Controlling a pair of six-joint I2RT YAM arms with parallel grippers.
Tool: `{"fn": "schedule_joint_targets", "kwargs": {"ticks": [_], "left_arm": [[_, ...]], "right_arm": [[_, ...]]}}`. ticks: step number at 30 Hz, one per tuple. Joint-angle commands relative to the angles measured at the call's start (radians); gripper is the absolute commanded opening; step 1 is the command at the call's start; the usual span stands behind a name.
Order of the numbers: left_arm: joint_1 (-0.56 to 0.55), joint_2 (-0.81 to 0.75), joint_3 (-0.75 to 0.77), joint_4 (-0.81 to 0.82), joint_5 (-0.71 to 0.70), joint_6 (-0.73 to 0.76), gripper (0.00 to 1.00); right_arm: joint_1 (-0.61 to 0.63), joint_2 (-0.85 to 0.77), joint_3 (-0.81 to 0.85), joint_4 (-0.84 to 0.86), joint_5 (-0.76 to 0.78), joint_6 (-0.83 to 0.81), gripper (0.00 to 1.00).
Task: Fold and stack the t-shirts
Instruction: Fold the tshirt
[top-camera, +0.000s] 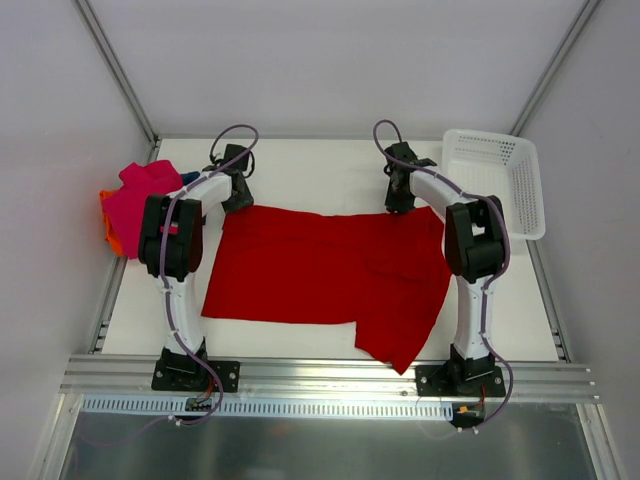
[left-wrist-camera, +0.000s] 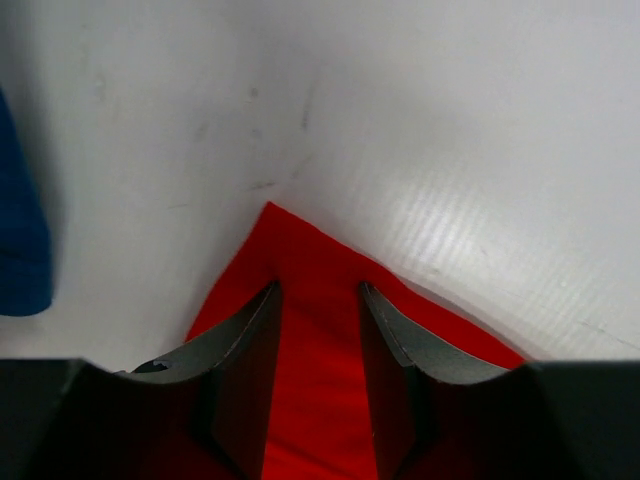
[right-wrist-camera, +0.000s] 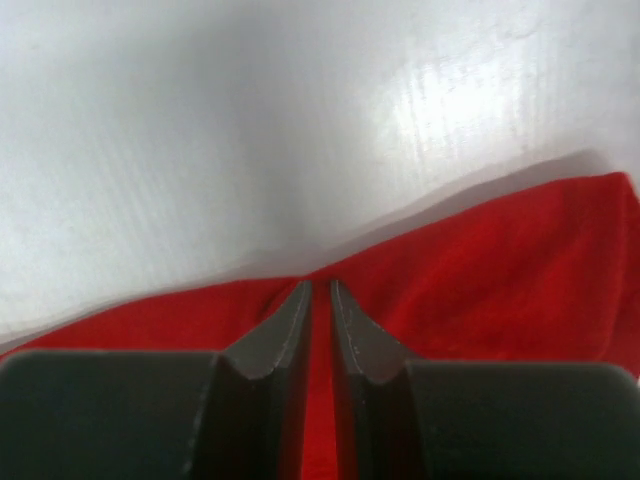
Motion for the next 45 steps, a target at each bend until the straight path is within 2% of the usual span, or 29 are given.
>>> {"fn": "schedule_joint_targets", "kwargs": {"ticks": [1, 16, 24, 26, 30, 45], "left_arm": [[0.026, -0.026, -0.024, -0.03, 0.024, -0.01, 0.37], [0.06, -0.061, -0.093, -0.057, 0.044, -0.006, 0.38], [0.062, -0.064, -0.098, -0.061, 0.049, -0.004, 0.38], [0.062, -0.058, -0.096, -0.066, 0.055, -0.003, 0.38], [0.066, -0.072, -0.112, -0.073, 0.058, -0.009, 0.39], [0.118, -0.094, -0.147, -0.08, 0.119, -0.02, 0.39]], "right_arm": [[-0.036, 0.018, 0.031, -0.074, -0.015, -0.02, 0.16], [-0.062, -0.044, -0.068, -0.077, 0.007, -0.038, 0.15], [-0.063, -0.148, -0.128, -0.031, -0.034, -0.031, 0.13], [-0.065, -0.139, -0.109, -0.043, -0.022, -0.032, 0.11], [-0.066, -0.056, -0.037, -0.129, -0.006, -0.04, 0.01], [-0.103, 0.047, 0.05, -0.175, 0.012, -0.049, 0.0]]}}
